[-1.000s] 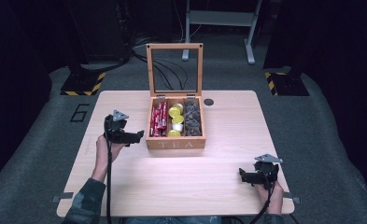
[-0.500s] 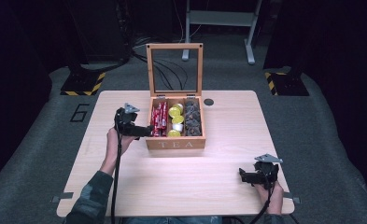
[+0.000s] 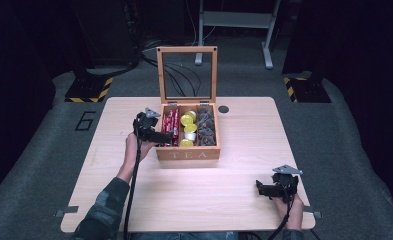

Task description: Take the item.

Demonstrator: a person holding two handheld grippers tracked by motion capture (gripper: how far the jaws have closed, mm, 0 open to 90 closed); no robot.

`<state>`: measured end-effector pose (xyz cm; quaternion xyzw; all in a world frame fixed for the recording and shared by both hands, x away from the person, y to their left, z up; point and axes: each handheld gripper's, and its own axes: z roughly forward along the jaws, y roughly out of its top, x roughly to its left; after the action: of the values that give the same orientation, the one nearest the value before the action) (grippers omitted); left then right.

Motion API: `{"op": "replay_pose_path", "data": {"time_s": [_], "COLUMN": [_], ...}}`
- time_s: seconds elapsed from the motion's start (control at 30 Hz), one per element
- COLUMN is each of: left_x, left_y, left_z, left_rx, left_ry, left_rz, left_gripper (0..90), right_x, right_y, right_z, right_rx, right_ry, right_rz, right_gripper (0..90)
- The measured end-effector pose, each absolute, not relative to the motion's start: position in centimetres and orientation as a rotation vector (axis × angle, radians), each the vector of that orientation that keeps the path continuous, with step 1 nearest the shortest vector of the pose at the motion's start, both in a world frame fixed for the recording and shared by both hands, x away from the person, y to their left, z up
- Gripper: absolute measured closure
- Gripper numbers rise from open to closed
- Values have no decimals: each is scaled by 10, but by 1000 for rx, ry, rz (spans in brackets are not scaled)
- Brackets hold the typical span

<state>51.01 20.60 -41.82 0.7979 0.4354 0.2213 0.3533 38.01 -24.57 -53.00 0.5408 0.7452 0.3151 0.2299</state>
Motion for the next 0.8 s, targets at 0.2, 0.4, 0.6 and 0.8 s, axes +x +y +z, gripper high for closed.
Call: {"op": "replay_pose_path", "data": {"time_s": [0.2, 0.4, 0.6, 0.8], "left_x": [518, 531, 538, 545], "left_y": [196, 191, 188, 185], "left_z": [-422, -430, -432, -441], "left_rx": [2090, 2118, 2127, 2129], "left_ry": [1107, 1164, 1165, 1191], "left_rz": [576, 546, 531, 531], "left_gripper": [147, 322, 451, 541], "right_x": [380, 380, 380, 380], "right_y": [-245, -245, -246, -245], "right_z": [-530, -530, -530, -530], "right_rx": [1486, 1489, 1481, 1488], "right_ry": [2055, 2055, 2057, 2054], "right_rz": [871, 870, 871, 871], "right_gripper": [0, 0, 0, 0]}}
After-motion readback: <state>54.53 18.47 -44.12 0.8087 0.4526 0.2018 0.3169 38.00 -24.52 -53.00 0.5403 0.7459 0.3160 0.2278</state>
